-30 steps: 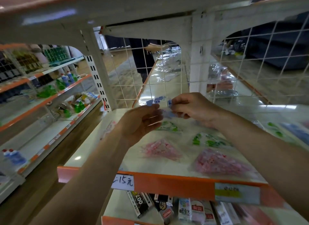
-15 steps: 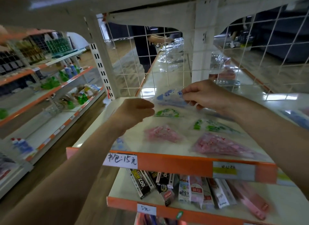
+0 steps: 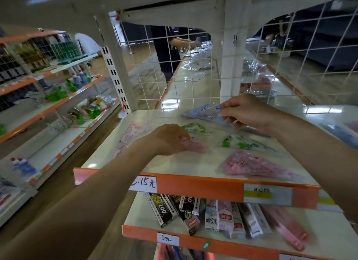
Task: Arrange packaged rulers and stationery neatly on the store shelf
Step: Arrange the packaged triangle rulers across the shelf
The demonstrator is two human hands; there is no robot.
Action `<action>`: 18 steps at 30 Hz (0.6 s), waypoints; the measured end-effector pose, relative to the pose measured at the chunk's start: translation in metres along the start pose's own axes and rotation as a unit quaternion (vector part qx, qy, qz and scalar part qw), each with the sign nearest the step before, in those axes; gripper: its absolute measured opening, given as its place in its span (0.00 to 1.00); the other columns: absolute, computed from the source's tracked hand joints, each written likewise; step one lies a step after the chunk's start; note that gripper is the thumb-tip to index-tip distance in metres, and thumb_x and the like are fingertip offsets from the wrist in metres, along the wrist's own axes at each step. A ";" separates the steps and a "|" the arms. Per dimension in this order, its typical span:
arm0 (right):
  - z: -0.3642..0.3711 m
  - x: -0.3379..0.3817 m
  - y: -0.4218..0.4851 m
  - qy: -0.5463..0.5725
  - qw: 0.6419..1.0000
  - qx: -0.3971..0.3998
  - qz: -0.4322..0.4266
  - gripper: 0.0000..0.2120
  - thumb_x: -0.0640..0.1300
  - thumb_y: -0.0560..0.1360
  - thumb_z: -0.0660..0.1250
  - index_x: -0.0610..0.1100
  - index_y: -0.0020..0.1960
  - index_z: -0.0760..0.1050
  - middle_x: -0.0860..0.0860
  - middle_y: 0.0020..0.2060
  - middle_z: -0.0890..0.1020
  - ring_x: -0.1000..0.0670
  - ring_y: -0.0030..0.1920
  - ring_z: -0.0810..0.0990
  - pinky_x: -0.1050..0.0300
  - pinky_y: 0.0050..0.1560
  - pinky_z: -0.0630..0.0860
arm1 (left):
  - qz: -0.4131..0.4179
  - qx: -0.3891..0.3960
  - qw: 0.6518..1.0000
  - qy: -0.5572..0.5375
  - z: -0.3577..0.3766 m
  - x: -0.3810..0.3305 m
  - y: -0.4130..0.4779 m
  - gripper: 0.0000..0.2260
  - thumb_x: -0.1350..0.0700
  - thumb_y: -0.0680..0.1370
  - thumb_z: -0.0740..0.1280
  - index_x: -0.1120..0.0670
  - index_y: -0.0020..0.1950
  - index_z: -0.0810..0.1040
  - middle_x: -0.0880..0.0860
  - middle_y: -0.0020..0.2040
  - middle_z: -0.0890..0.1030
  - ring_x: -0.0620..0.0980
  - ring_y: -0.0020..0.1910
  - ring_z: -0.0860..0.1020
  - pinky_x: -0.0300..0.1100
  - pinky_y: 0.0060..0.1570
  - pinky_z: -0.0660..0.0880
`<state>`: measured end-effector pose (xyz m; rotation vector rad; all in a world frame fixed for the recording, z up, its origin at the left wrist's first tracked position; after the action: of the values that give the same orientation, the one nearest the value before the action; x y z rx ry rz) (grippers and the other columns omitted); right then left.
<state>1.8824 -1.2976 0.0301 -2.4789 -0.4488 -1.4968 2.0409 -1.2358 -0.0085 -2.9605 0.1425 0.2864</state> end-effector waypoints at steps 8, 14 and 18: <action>0.014 -0.006 -0.010 -0.040 0.997 0.061 0.010 0.04 0.39 0.75 0.67 0.47 0.46 0.78 0.51 0.36 0.82 0.57 0.35 0.77 0.64 0.35 0.73 | -0.018 -0.001 0.999 -0.041 -0.013 0.022 0.007 0.18 0.56 0.77 0.66 0.49 0.67 0.73 0.49 0.61 0.75 0.45 0.54 0.74 0.39 0.58 0.71; 0.073 -0.001 -0.025 -0.117 0.977 0.178 -0.003 0.05 0.41 0.76 0.67 0.43 0.51 0.78 0.50 0.39 0.83 0.57 0.36 0.78 0.64 0.34 0.73 | -0.058 -0.046 0.991 -0.110 -0.034 0.051 -0.019 0.13 0.58 0.78 0.64 0.50 0.62 0.77 0.46 0.54 0.77 0.43 0.51 0.75 0.31 0.47 0.67; 0.096 0.000 -0.032 -0.171 0.962 0.211 0.000 0.06 0.39 0.76 0.66 0.38 0.50 0.80 0.47 0.38 0.83 0.55 0.33 0.77 0.64 0.32 0.72 | -0.075 -0.037 0.989 -0.126 -0.025 0.064 -0.032 0.12 0.57 0.78 0.64 0.48 0.61 0.78 0.44 0.53 0.77 0.41 0.51 0.76 0.29 0.43 0.67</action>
<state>1.9499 -1.2361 -0.0132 -2.3756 -0.7389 -0.8509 2.1120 -1.2142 0.0082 -2.9528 -0.1237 0.6528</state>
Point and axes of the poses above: each hand's wrist, its own y-axis towards the middle knuckle, its own z-axis out of the palm, x = y × z, the point moved 10 cm from there along y, towards the middle knuckle
